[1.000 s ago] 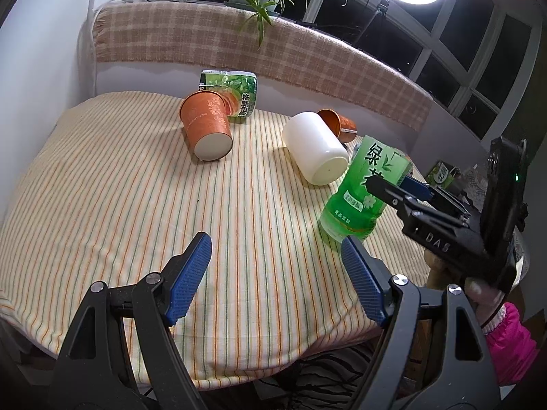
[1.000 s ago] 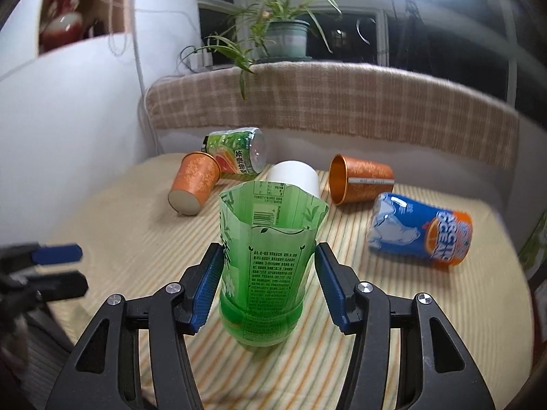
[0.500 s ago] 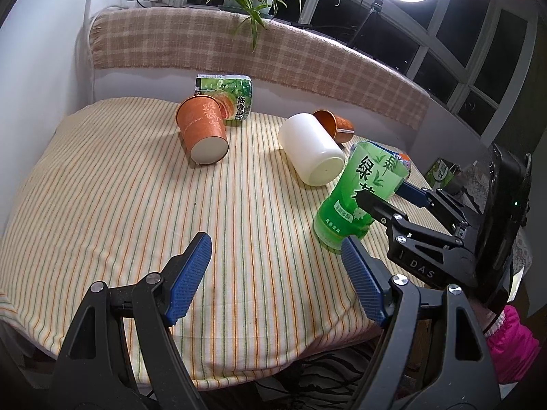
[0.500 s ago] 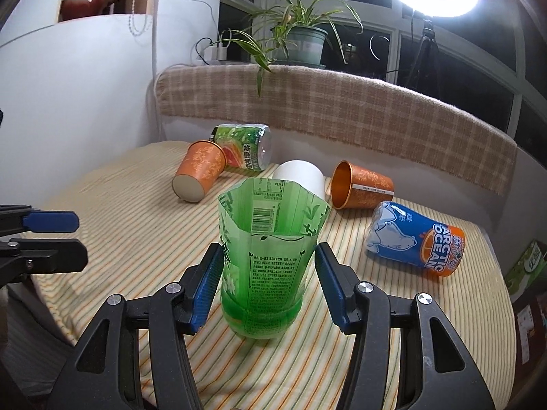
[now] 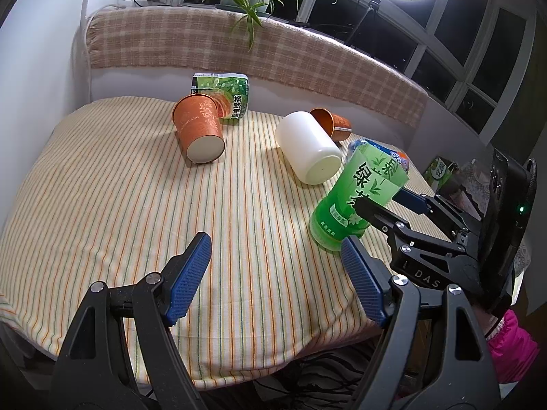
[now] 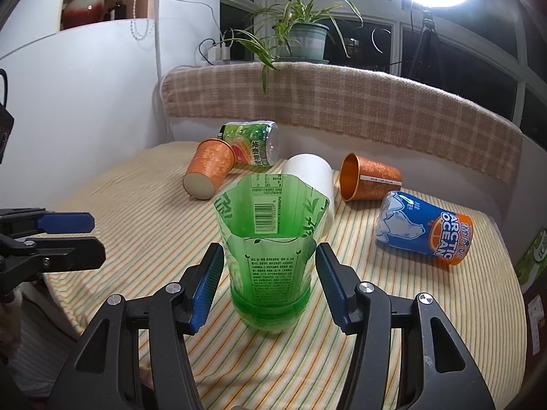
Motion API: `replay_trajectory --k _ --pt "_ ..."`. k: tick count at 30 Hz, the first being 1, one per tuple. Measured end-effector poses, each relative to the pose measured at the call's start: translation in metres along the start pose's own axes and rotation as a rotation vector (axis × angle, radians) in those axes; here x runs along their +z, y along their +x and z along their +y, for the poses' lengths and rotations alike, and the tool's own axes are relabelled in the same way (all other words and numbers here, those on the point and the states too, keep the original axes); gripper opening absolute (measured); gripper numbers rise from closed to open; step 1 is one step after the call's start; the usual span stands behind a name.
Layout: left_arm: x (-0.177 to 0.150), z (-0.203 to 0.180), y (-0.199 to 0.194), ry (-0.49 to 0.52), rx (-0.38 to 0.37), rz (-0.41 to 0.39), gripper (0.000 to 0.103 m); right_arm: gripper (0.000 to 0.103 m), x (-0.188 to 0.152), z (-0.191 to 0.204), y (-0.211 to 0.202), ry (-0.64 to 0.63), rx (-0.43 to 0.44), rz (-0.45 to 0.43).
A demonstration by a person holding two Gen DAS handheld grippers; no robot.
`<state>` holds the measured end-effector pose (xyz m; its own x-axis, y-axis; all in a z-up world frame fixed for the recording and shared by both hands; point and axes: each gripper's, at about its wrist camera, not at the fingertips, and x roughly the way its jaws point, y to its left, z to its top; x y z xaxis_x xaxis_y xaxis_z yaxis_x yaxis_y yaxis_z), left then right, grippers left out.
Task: Flip cup upright
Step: 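Lower the upright bottle onto the table with the right gripper, then open the right gripper and pull it back from the bottle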
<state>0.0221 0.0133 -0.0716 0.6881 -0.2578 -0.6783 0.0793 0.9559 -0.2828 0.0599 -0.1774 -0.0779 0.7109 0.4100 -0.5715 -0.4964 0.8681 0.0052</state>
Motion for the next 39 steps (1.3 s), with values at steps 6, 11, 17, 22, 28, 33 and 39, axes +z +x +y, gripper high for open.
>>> replay_trajectory --k 6,11,17,22,28,33,39 --pt "0.000 -0.003 0.001 0.007 -0.001 -0.001 0.081 0.055 -0.001 0.000 -0.003 0.020 0.032 0.004" --pt "0.001 -0.006 0.001 0.012 0.000 -0.004 0.081 0.055 -0.003 -0.005 -0.007 0.051 0.049 0.007" --pt "0.002 -0.011 -0.001 0.025 0.003 -0.013 0.081 0.055 -0.006 -0.009 -0.016 0.080 0.053 0.003" --pt "0.004 -0.014 -0.002 0.040 0.008 -0.027 0.081 0.055 -0.009 -0.015 -0.024 0.112 0.054 0.002" --pt "0.010 -0.024 -0.008 0.081 0.035 -0.080 0.081 0.055 -0.011 -0.025 -0.039 0.160 0.044 -0.007" --pt "0.017 -0.033 -0.013 0.117 0.060 -0.132 0.081 0.055 -0.012 -0.035 -0.050 0.205 0.026 -0.024" --pt "0.022 -0.044 -0.022 0.160 0.098 -0.206 0.081 0.055 -0.011 -0.039 -0.066 0.230 -0.012 -0.059"
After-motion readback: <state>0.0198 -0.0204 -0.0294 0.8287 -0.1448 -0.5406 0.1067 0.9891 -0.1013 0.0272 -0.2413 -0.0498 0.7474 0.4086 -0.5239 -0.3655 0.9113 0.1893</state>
